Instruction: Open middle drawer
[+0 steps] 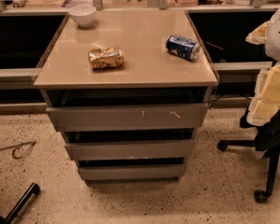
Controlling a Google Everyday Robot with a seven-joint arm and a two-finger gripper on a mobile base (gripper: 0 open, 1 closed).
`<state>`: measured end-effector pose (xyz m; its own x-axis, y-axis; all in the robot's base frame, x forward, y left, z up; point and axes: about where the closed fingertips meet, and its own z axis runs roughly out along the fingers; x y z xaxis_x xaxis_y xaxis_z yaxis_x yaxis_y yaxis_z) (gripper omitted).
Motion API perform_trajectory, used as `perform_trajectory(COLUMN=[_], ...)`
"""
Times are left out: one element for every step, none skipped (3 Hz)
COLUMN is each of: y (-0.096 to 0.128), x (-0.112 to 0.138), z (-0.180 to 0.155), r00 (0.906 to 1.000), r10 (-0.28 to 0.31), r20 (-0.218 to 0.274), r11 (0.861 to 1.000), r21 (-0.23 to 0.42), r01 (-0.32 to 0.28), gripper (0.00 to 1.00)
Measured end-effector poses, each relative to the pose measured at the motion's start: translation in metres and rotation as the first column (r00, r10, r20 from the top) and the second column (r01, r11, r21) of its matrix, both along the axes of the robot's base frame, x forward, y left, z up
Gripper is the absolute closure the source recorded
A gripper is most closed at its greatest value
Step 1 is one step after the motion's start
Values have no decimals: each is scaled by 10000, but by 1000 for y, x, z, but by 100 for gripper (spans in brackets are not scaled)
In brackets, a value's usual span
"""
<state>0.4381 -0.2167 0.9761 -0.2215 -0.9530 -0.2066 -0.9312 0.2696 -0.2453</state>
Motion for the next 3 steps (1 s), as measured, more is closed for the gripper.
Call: perform_trajectory(y=[0, 3, 9], x=[0, 2, 5], z=[0, -14, -88], r00=[10000, 9999, 9957], r10=[0, 1, 406], r20=[0, -142, -827], r11=[10000, 10000, 9980], r21=[0, 83, 507], r01=[0, 0, -365], gripper=[0, 0, 0])
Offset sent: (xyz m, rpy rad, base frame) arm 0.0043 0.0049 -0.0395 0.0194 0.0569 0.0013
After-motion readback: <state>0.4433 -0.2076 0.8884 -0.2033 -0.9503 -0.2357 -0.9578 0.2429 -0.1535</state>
